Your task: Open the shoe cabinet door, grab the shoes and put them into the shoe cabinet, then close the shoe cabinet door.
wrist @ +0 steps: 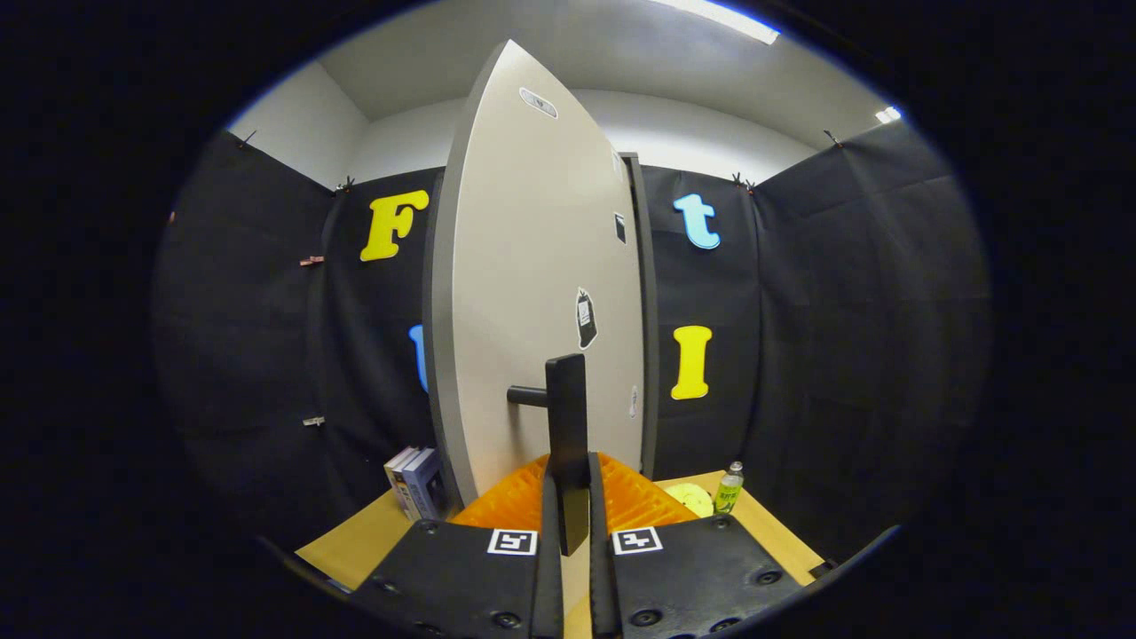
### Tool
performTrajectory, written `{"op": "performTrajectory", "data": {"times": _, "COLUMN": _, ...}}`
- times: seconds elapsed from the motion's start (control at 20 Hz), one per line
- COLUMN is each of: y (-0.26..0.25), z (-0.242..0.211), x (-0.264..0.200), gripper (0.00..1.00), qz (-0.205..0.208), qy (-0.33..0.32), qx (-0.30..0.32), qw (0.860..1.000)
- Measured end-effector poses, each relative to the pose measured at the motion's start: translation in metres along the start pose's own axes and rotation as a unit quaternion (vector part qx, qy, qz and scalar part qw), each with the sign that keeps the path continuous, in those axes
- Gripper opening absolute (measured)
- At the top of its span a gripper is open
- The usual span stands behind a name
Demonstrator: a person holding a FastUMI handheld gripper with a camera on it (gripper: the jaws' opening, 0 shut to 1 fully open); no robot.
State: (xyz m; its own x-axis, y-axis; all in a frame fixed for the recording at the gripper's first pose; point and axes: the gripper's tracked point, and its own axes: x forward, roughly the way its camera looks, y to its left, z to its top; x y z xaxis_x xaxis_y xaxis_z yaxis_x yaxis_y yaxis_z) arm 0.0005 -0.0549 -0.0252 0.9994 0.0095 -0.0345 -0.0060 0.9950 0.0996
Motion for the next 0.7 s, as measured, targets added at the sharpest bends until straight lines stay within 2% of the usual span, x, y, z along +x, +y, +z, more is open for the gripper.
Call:
{"op": "performTrajectory", "data": {"times": 0.15, "y": -0.029, "z": 0.003, "x": -0.002, "gripper": 0.16, "qz": -0.026, "qy": 0.004, "qx": 0.007, "qw": 1.000}}
{"op": "performTrajectory", "data": {"times": 0.35, "y": -0.061, "z": 0.007, "x": -0.005, "gripper": 0.10, "qz": -0.029, "qy": 0.008, "qx": 0.012, "qw": 0.999}}
{"op": "performTrajectory", "data": {"times": 0.5, "y": -0.077, "z": 0.015, "x": -0.012, "gripper": 0.10, "qz": -0.030, "qy": -0.003, "qx": 0.000, "qw": 1.000}}
{"op": "performTrajectory", "data": {"times": 0.7, "y": -0.107, "z": 0.023, "x": -0.019, "gripper": 0.10, "qz": -0.056, "qy": -0.012, "qx": -0.001, "qw": 0.998}}
